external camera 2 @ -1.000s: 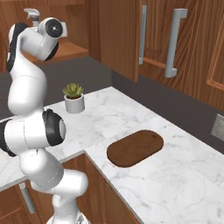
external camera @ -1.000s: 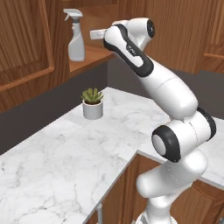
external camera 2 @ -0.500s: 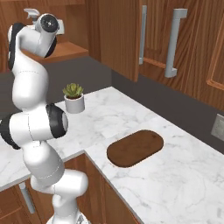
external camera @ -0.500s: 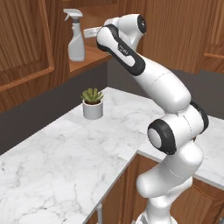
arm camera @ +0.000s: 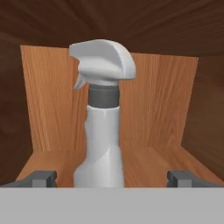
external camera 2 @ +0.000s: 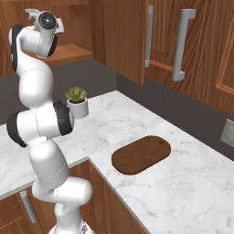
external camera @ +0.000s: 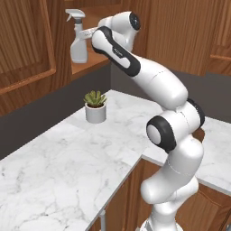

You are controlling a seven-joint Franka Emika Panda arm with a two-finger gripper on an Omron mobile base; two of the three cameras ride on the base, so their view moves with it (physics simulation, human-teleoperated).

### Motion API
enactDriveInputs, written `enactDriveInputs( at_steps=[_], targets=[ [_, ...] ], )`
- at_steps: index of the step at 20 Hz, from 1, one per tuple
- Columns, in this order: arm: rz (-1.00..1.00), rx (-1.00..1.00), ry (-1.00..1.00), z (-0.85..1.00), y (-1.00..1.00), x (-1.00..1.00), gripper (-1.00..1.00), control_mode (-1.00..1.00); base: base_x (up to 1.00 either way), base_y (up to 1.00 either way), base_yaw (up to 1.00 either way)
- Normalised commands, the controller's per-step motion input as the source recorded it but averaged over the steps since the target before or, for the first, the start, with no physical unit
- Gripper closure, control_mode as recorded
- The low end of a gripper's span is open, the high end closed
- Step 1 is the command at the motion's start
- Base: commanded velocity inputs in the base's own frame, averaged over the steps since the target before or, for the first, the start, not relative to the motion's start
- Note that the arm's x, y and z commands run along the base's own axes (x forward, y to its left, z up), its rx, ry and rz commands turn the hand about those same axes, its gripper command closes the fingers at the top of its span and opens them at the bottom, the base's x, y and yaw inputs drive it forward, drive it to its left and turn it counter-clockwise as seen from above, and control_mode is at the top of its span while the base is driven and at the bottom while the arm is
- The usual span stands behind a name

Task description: Grab the spray bottle from the cabinet, then place it next to the cutting board for sanitizing. Then grab the dish brush from the countertop next to the sink and place it next to the cutting board.

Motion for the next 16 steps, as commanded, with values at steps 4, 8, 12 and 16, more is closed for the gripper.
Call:
enactDriveInputs(
  at_steps=[4, 8, 12, 16],
  targets=[
    [0.0, -0.08, 0.0, 0.0, 0.27, 0.12, -1.0, -1.0, 0.0, 0.0, 0.0],
    [0.0, 0.0, 0.0, 0.0, 0.02, 0.07, -1.0, -1.0, 0.0, 0.0, 0.0],
    [0.0, -0.03, 0.0, 0.0, 0.15, 0.18, -1.0, -1.0, 0.0, 0.0, 0.0],
    [0.0, 0.0, 0.01, 0.0, 0.01, 0.22, -1.0, -1.0, 0.0, 0.0, 0.0]
  ],
)
